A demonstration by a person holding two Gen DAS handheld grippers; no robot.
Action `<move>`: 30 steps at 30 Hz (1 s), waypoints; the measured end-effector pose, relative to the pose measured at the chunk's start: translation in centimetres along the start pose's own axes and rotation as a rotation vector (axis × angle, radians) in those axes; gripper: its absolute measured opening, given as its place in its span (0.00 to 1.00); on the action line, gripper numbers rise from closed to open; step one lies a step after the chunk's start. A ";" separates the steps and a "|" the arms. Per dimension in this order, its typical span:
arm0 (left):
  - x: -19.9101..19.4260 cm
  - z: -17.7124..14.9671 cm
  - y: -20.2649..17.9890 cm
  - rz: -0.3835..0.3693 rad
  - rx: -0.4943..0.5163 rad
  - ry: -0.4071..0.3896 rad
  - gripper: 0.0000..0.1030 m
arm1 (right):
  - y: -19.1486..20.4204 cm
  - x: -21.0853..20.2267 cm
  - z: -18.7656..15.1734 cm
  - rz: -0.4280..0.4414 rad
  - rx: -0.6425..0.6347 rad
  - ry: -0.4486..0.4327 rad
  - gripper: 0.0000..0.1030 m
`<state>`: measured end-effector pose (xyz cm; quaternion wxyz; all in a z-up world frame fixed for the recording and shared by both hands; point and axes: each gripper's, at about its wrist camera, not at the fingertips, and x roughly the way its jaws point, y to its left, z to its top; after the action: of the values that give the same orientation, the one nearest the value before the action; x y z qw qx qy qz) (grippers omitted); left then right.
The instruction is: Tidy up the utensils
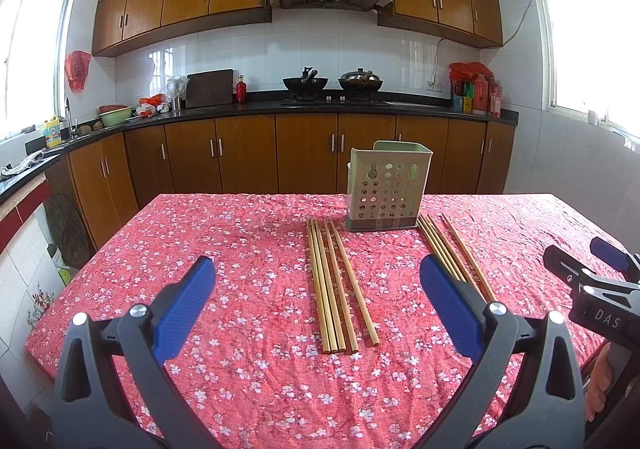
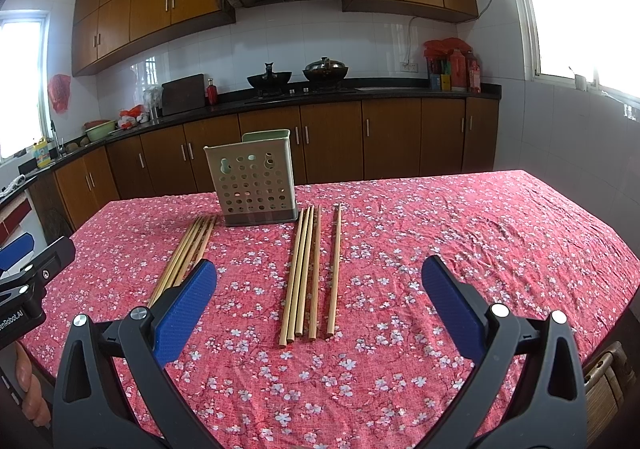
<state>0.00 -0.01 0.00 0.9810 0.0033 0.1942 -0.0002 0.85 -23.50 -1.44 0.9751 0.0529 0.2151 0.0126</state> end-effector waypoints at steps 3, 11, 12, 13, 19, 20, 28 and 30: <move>0.0 0.0 0.0 0.000 0.000 0.000 0.96 | -0.1 0.0 0.0 0.001 0.001 0.000 0.98; 0.0 0.0 0.0 0.000 0.000 0.001 0.96 | -0.1 0.0 0.0 0.000 0.001 -0.001 0.98; 0.0 0.0 0.0 0.000 0.000 0.001 0.96 | -0.2 0.0 0.0 0.000 0.001 0.000 0.98; 0.0 0.0 0.0 0.000 0.000 0.001 0.96 | -0.2 0.0 0.0 0.000 0.001 0.000 0.98; 0.0 0.0 0.0 0.000 0.000 0.002 0.96 | -0.1 0.0 0.0 0.000 0.001 0.001 0.98; 0.0 0.0 0.0 0.001 -0.001 0.003 0.96 | -0.1 0.1 0.0 0.000 0.001 0.001 0.98; 3.5 -1.4 0.3 0.043 -0.022 0.095 0.96 | -1.4 1.7 -0.6 -0.002 0.033 0.070 0.98; 4.8 -1.6 1.1 0.059 -0.040 0.144 0.96 | -2.3 3.1 -0.7 -0.022 0.053 0.120 0.98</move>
<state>3.82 1.11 -3.30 0.9639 -0.0107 0.2642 0.0331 3.35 -25.52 -3.63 0.9588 0.0755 0.2738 -0.0005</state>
